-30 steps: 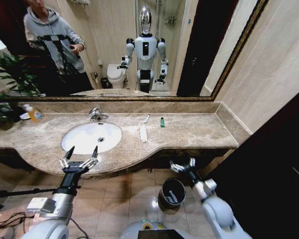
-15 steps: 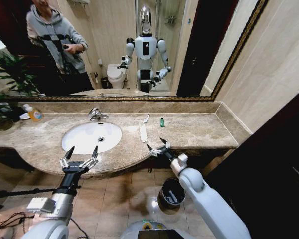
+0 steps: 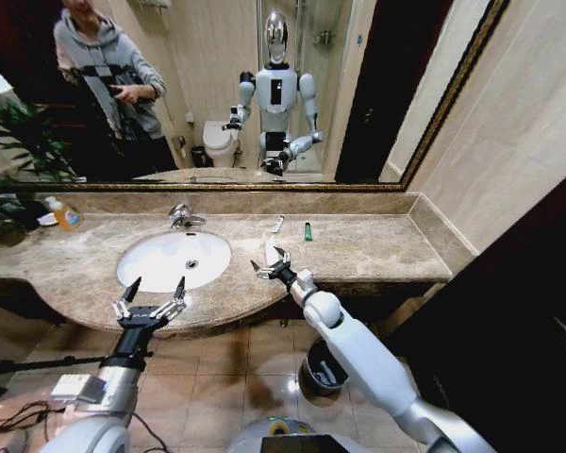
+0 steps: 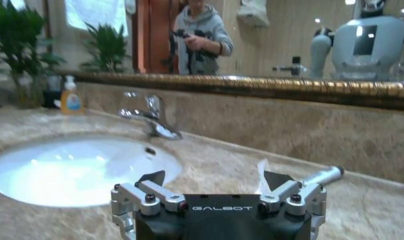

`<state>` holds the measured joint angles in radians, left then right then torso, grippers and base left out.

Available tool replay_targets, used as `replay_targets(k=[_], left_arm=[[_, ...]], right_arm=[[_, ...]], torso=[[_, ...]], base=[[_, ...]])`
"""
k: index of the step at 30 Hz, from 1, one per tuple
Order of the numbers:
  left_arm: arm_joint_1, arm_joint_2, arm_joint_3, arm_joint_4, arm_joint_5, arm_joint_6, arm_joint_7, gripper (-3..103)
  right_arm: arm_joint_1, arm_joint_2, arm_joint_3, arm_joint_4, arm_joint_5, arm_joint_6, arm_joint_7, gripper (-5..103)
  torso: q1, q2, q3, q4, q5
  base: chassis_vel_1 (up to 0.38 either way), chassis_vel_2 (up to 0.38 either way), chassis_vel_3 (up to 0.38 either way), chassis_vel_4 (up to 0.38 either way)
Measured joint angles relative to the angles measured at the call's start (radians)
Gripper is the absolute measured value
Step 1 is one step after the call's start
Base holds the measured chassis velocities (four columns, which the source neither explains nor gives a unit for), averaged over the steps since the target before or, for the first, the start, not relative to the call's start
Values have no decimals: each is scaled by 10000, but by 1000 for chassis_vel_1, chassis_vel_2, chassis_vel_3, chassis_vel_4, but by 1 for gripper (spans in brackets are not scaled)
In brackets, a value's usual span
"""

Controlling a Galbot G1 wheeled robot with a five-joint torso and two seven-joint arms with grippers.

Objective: Pick up the trash from the sink and place it in the trash bin.

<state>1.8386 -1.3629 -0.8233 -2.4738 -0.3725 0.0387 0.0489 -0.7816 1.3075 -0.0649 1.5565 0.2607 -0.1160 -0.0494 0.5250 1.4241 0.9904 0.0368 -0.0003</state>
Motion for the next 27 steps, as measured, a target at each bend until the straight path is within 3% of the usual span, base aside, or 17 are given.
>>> replay_targets(k=[3, 5, 7, 13, 17, 20, 25, 27], left_arm=[[0, 0, 0, 0, 0, 0, 0, 100], [0, 0, 0, 0, 0, 0, 0, 100], [0, 0, 0, 0, 0, 0, 0, 100], [0, 0, 0, 0, 0, 0, 0, 100], [1, 0, 0, 0, 0, 0, 0, 100], [0, 0, 0, 0, 0, 0, 0, 100], [0, 0, 0, 0, 0, 0, 0, 100], [0, 0, 0, 0, 0, 0, 0, 100]], right_arm=[[52, 89, 75, -334, -170, 64, 43, 99], [71, 111, 217, -615, -221, 102, 95, 90], [73, 110, 238, -651, -221, 105, 102, 90], [47, 102, 452, -923, -222, 127, 124, 63], [-10, 101, 481, -929, -222, 128, 123, 52], [-127, 89, 568, -937, -215, 157, 113, 37], [-193, 0, 636, -905, -197, 199, 105, 26], [-215, -57, 673, -833, -168, 216, 103, 15]], torso=[[0, 0, 0, 0, 0], [0, 0, 0, -1, 0], [0, 0, 0, -1, 0], [0, 0, 0, -1, 2], [0, 0, 0, 0, 2], [0, 0, 0, 0, 3], [0, 0, 0, 0, 3], [0, 0, 0, 0, 3]], base=[[0, 0, 0, 0], [0, 0, 0, 0], [0, 0, 0, 0], [0, 0, 0, 0], [0, 0, 0, 0], [0, 0, 0, 0], [0, 0, 0, 0], [0, 0, 0, 0]])
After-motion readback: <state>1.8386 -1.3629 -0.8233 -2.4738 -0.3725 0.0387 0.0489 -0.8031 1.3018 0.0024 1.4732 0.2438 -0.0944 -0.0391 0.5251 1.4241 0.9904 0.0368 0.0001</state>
